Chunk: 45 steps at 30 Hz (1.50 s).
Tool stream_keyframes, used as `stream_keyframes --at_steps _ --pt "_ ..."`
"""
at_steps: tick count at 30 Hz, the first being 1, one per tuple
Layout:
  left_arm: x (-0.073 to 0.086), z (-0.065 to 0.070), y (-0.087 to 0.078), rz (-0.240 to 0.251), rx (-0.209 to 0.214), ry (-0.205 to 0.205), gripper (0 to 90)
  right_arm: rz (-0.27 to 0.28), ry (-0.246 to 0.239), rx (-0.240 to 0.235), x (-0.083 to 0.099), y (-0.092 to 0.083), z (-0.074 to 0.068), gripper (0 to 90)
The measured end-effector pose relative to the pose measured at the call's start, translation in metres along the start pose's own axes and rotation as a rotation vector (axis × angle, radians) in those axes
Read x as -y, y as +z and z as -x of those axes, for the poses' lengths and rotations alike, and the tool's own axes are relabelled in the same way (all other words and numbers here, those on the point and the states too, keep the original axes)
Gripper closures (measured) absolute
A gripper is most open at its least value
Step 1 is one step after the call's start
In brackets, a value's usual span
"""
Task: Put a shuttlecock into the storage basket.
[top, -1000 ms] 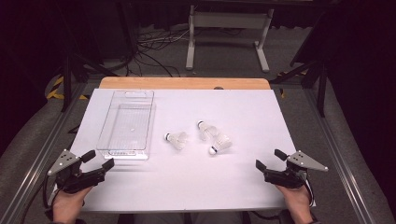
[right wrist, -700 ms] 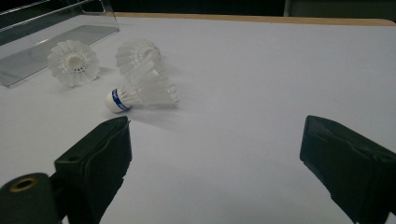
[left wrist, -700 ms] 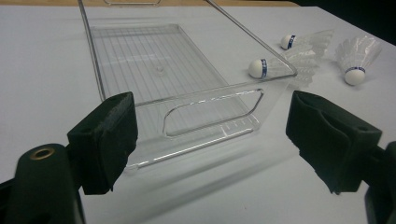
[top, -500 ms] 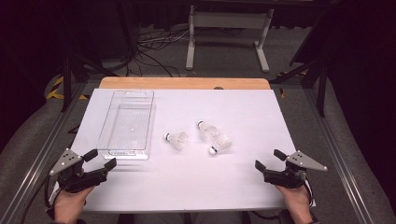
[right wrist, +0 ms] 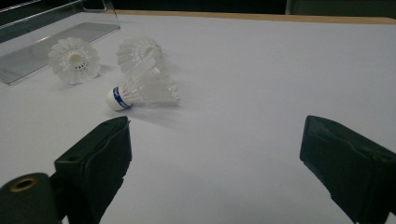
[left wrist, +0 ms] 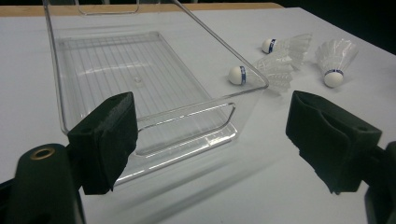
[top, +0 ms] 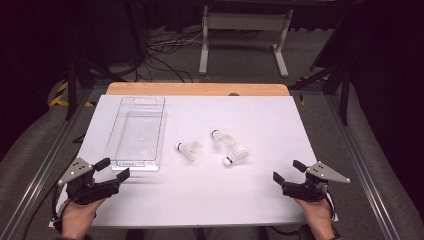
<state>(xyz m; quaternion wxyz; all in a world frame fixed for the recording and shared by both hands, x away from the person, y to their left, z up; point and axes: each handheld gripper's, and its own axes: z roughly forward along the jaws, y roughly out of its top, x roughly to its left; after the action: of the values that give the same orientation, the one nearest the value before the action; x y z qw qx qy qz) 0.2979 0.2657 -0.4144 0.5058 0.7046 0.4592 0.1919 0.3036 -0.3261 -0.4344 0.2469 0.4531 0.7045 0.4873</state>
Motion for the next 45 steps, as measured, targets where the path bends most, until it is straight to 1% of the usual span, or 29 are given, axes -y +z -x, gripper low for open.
stream_keyframes --at_steps 5,12,13,21,24,26,28,45 --pt "-0.004 0.003 0.002 0.001 0.009 0.014 17.9 0.0 0.001 0.0 0.0 0.0 0.0 10.0" --pt "-0.01 0.007 0.006 -0.004 0.024 0.018 18.0 0.0 0.001 -0.001 0.0 0.0 0.0 9.9" --pt "-0.011 0.008 0.007 -0.003 0.028 0.026 18.1 0.0 0.002 0.0 0.0 0.0 0.0 9.9" --pt "-0.015 0.014 0.013 -0.002 0.041 0.03 18.6 -0.001 0.0 -0.003 0.0 0.0 0.0 9.9" --pt "-0.019 0.019 0.018 -0.011 0.05 0.042 18.6 -0.001 0.0 -0.004 0.0 0.0 0.0 9.9" --pt "-0.02 0.022 0.021 -0.009 0.055 0.043 18.6 -0.001 0.0 -0.004 0.0 0.0 0.0 9.9" --pt "-0.021 0.024 0.024 -0.015 0.062 0.055 18.6 0.001 0.0 -0.005 0.0 0.0 0.0 9.9" --pt "-0.029 0.042 0.046 -0.034 0.104 0.08 18.6 -0.003 -0.001 -0.013 0.0 0.001 0.0 9.9"
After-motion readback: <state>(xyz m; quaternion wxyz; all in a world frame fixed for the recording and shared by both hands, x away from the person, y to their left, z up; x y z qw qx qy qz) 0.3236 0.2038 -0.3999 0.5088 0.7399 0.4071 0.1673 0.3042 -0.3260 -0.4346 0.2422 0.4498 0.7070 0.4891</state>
